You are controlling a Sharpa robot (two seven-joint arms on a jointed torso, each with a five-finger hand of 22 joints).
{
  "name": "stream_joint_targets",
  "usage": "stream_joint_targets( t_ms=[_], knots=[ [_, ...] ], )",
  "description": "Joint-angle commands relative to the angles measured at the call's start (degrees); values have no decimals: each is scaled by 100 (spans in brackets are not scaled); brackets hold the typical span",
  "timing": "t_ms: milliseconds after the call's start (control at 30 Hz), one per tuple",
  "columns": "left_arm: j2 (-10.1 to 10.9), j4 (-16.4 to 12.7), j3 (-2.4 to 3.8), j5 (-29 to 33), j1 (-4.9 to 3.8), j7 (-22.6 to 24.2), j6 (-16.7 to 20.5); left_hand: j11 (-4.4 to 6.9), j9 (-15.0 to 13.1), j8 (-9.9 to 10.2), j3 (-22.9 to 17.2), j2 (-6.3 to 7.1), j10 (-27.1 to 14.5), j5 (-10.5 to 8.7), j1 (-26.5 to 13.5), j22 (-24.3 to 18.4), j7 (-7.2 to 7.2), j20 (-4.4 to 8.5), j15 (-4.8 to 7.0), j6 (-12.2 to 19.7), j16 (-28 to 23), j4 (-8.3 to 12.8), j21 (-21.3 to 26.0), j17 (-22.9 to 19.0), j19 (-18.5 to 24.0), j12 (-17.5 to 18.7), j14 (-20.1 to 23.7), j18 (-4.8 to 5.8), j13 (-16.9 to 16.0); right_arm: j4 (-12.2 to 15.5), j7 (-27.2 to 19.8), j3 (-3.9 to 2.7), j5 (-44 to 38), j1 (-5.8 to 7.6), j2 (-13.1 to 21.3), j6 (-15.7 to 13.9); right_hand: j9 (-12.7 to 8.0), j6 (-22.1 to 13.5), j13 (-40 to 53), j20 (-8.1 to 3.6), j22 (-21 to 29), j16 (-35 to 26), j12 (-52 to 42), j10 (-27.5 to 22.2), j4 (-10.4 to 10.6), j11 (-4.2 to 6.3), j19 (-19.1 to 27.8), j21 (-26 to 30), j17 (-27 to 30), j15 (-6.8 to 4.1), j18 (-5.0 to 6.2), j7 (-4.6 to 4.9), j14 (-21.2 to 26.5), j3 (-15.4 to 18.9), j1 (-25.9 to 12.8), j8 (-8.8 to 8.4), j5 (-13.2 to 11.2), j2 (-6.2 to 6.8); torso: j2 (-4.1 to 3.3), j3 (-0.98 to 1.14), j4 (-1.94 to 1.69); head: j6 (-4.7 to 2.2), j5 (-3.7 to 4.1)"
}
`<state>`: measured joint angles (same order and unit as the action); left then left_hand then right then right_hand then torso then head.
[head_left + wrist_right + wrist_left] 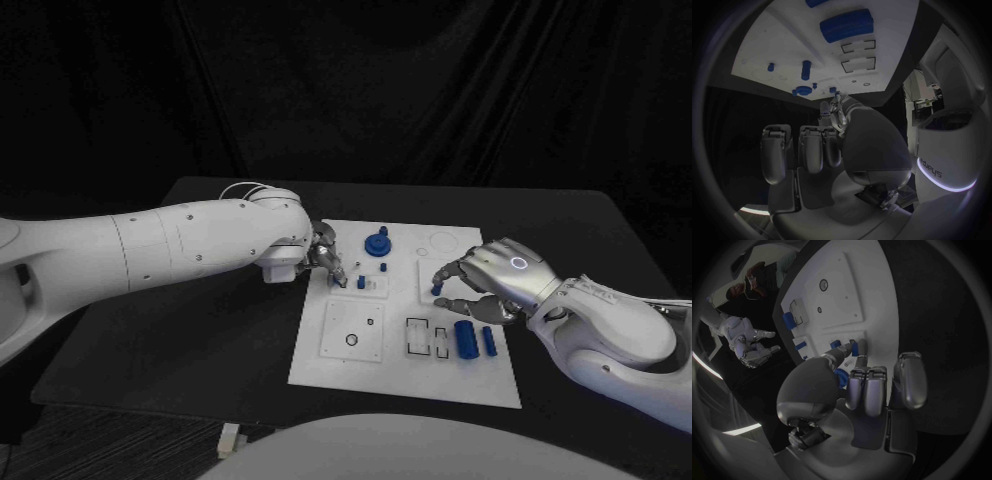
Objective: Assemble the parts on the task board
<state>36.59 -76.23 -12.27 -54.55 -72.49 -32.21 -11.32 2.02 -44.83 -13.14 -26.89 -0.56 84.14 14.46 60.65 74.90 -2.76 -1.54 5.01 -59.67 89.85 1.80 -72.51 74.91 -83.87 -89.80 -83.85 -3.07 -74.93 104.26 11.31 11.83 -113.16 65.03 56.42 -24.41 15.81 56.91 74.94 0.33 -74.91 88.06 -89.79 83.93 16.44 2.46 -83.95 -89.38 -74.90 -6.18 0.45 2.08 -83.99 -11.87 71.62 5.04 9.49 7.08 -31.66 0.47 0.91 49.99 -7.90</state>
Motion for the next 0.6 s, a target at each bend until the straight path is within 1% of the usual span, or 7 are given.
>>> stream_joint_targets(
  t_ms=[33, 200, 600],
  knots=[
    [-18, -9, 4, 41, 15, 49, -29, -18, 10, 39, 1, -4, 586, -22, -54, 1042, 29, -19, -30, 8, 15, -32, 37, 1509, 36, -20, -615, -41, -1507, 5, 60, -2, -25, -13, -3, -15, -5, 26, 1506, -23, -1477, -33, -21, 607, 2, 13, -554, 26, -1057, -32, -20, 4, -516, -44, 52, -14, 38, -28, 0, -1, -3, 1, 10],
    [-15, -23, 4, 41, 20, 53, -38, -18, 12, 41, 3, -3, 586, -22, -53, 1036, 30, -20, -30, 10, 15, -32, 61, 1509, 44, -20, -615, -46, -1507, 2, 60, -2, -25, -14, -8, -15, -5, 26, 1506, -23, -1477, -33, -21, 607, 2, 13, -554, 26, -1057, -32, -20, 4, -516, -44, 52, -14, 38, -28, -1, 2, -5, 1, 25],
    [-36, -21, 5, 41, 25, 65, -23, -16, 15, 46, 7, 1, 586, -21, -37, 1035, 35, -20, -30, 14, 15, -22, 65, 1509, 46, -20, -615, -46, -1507, -12, 56, -2, -25, -20, -27, -11, -5, 26, 1506, -23, -1477, -33, -21, 607, 2, 13, -554, 26, -1057, -32, -20, 4, -516, -44, 52, -14, 38, -28, 3, -2, 1, 1, 1]
  ],
)
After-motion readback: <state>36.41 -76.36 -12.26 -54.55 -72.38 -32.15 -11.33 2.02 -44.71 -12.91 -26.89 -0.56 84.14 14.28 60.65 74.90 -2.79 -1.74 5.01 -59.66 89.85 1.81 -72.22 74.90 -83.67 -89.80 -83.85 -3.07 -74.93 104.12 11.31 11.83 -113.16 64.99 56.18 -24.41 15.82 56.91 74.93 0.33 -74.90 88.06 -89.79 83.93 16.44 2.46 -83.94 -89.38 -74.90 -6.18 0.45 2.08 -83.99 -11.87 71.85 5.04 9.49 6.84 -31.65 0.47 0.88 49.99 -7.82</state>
